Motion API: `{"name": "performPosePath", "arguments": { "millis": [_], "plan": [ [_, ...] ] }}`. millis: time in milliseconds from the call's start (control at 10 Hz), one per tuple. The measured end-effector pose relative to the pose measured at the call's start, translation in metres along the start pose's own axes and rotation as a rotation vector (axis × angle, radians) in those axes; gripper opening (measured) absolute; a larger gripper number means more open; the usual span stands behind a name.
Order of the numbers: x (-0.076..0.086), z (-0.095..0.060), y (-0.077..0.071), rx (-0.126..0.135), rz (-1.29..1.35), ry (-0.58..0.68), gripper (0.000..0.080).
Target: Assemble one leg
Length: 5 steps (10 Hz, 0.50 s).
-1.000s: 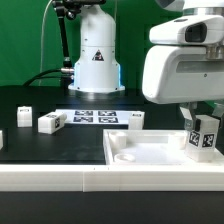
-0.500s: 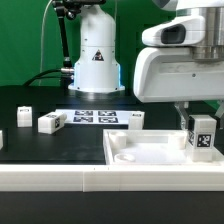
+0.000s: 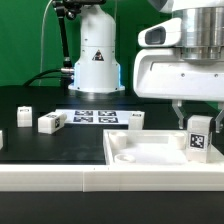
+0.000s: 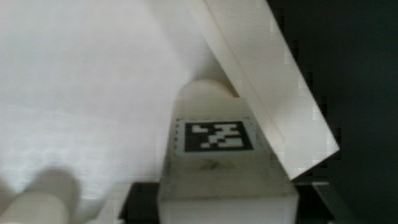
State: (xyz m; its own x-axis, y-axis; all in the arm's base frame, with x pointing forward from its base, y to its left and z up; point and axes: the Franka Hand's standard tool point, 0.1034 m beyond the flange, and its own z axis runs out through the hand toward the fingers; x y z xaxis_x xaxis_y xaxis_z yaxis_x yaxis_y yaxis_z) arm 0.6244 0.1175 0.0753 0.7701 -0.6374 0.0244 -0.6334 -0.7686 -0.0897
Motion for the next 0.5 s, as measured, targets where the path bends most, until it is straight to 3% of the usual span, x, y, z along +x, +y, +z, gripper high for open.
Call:
{"name": "performPosePath", "arguments": {
  "millis": [300, 400, 500],
  "plan": [
    [0.0003, -0.0002, 0.0008, -0.002, 0.199, -0.003, 0.0291],
    [0.0001, 0.0000, 0.0007, -0.001, 0.215, -0.003, 0.0344],
    [-0.0002, 0.0003, 0.0007, -0.002, 0.192, -0.004, 0.0344]
  ]
}}
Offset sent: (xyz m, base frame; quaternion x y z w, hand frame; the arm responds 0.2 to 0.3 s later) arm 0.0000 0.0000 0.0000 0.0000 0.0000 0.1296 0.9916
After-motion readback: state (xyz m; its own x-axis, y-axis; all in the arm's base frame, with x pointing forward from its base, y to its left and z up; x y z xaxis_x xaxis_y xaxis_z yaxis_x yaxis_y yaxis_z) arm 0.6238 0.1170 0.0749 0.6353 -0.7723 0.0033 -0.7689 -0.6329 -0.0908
